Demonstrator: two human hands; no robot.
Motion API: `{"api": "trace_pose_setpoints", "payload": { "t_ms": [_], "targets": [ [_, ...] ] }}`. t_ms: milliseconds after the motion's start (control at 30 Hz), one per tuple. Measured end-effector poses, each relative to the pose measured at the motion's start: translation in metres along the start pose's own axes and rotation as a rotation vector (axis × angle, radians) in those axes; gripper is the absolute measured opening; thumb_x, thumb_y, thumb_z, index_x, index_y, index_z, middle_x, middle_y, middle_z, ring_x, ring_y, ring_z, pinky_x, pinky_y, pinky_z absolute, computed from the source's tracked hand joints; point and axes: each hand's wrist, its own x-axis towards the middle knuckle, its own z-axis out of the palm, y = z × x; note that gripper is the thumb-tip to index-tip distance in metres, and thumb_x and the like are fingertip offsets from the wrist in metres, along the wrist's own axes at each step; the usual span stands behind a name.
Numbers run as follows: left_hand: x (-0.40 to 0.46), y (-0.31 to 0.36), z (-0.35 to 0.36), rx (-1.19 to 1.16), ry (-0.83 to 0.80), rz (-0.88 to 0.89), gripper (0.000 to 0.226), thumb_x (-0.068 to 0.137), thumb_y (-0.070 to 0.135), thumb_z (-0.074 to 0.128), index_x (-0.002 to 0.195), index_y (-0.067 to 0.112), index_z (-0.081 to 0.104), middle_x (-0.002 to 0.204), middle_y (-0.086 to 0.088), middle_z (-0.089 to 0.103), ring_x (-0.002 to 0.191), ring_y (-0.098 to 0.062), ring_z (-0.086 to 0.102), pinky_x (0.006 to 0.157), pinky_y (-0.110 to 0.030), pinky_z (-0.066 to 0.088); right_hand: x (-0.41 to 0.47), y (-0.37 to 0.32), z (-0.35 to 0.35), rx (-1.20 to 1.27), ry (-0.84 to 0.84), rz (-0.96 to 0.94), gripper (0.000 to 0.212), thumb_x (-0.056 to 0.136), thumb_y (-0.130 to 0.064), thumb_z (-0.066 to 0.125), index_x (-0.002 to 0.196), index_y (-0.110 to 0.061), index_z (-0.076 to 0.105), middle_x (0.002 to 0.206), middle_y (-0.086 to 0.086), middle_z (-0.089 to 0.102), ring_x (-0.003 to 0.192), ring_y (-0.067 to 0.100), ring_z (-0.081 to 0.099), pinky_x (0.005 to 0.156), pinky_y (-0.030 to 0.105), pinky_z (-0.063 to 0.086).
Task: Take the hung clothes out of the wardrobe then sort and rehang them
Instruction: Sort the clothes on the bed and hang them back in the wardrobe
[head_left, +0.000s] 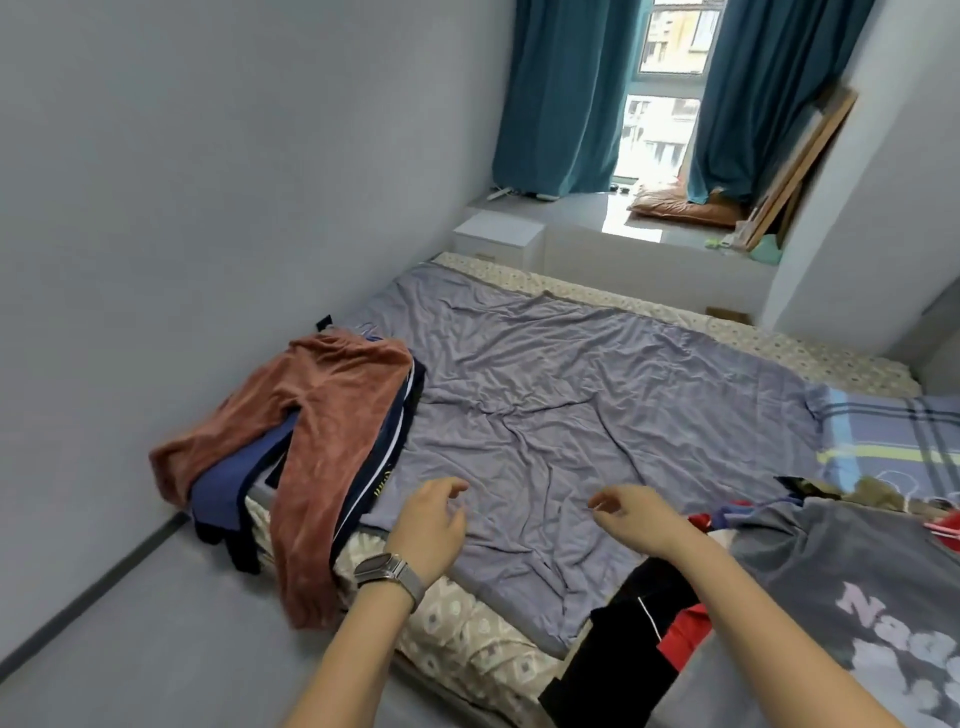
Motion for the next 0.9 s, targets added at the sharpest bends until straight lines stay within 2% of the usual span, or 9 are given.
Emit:
{"api": "trace_pose_setpoints", "payload": {
  "t_ms": [167, 267, 400, 500, 567, 667, 733, 833, 900],
  "targets": [
    [0.033, -0.070, -0.046, 0.031, 0.034, -0.150, 0.034, 0.091, 0.013, 0.050, 0.125, 0.017, 0.052, 0.124, -0.003, 0.053, 0.110, -0.015, 0.053, 0.091, -0.024, 0.042, 0.095, -0.080, 0.019, -0.056, -0.118, -0.131, 0.029, 0.095, -0.022, 0.050, 0.121, -0.016, 0.061, 0.119, 0.004, 0.064, 0.107, 0.018, 0.059, 0.085, 0.024, 0.045],
    [0.044, -0.112, -0.087, 0.054, 0.116, -0.261, 0.033, 0.090, 0.013, 0.052, 0.123, 0.016, 0.053, 0.118, -0.003, 0.055, 0.106, -0.017, 0.055, 0.090, -0.026, 0.043, 0.139, -0.143, 0.032, -0.083, -0.184, -0.214, 0.031, 0.095, -0.022, 0.049, 0.123, -0.015, 0.060, 0.119, 0.004, 0.063, 0.106, 0.019, 0.059, 0.088, 0.027, 0.046],
    [0.053, -0.166, -0.132, 0.014, 0.212, -0.365, 0.032, 0.089, 0.014, 0.054, 0.121, 0.018, 0.054, 0.111, -0.001, 0.056, 0.098, -0.015, 0.055, 0.087, -0.026, 0.045, 0.180, -0.218, 0.055, -0.109, -0.204, -0.281, 0.032, 0.095, -0.021, 0.049, 0.125, -0.016, 0.057, 0.119, 0.005, 0.063, 0.105, 0.020, 0.059, 0.085, 0.028, 0.046],
    [0.060, -0.213, -0.159, -0.039, 0.230, -0.425, 0.029, 0.090, 0.016, 0.054, 0.119, 0.017, 0.055, 0.107, 0.001, 0.055, 0.094, -0.010, 0.054, 0.088, -0.027, 0.047, 0.207, -0.265, 0.084, -0.081, -0.197, -0.294, 0.034, 0.094, -0.018, 0.049, 0.127, -0.017, 0.054, 0.110, 0.003, 0.065, 0.094, 0.021, 0.062, 0.076, 0.028, 0.045],
    [0.070, -0.250, -0.180, -0.053, 0.233, -0.447, 0.029, 0.091, 0.016, 0.054, 0.120, 0.017, 0.055, 0.107, 0.003, 0.054, 0.093, -0.008, 0.053, 0.087, -0.026, 0.047, 0.228, -0.296, 0.105, -0.063, -0.199, -0.294, 0.038, 0.093, -0.017, 0.050, 0.131, -0.016, 0.050, 0.108, 0.000, 0.063, 0.087, 0.017, 0.059, 0.068, 0.024, 0.041],
    [0.089, -0.302, -0.218, -0.059, 0.217, -0.451, 0.030, 0.091, 0.013, 0.052, 0.120, 0.016, 0.054, 0.103, 0.007, 0.052, 0.088, -0.003, 0.051, 0.081, -0.020, 0.043, 0.254, -0.340, 0.136, -0.032, -0.208, -0.264, 0.040, 0.095, -0.021, 0.051, 0.135, -0.017, 0.045, 0.105, -0.005, 0.056, 0.086, 0.016, 0.059, 0.069, 0.022, 0.044],
    [0.103, -0.337, -0.245, -0.064, 0.205, -0.433, 0.031, 0.091, 0.012, 0.052, 0.122, 0.015, 0.054, 0.106, 0.005, 0.052, 0.091, -0.005, 0.053, 0.083, -0.020, 0.043, 0.269, -0.369, 0.157, 0.007, -0.177, -0.228, 0.040, 0.095, -0.021, 0.052, 0.134, -0.017, 0.046, 0.102, -0.006, 0.057, 0.086, 0.016, 0.061, 0.070, 0.022, 0.046],
    [0.125, -0.375, -0.279, -0.081, 0.155, -0.426, 0.033, 0.090, 0.012, 0.053, 0.123, 0.015, 0.053, 0.114, 0.000, 0.055, 0.098, -0.011, 0.055, 0.089, -0.022, 0.044, 0.285, -0.404, 0.181, 0.077, -0.141, -0.168, 0.040, 0.094, -0.021, 0.054, 0.133, -0.016, 0.047, 0.102, -0.006, 0.060, 0.078, 0.004, 0.057, 0.059, 0.011, 0.040],
    [0.142, -0.394, -0.294, -0.079, 0.116, -0.419, 0.033, 0.091, 0.012, 0.053, 0.124, 0.015, 0.053, 0.115, -0.001, 0.055, 0.097, -0.010, 0.054, 0.088, -0.020, 0.043, 0.296, -0.420, 0.192, 0.107, -0.133, -0.126, 0.040, 0.094, -0.024, 0.056, 0.132, -0.018, 0.047, 0.103, -0.007, 0.061, 0.077, -0.001, 0.054, 0.057, 0.011, 0.038]
  ]
}}
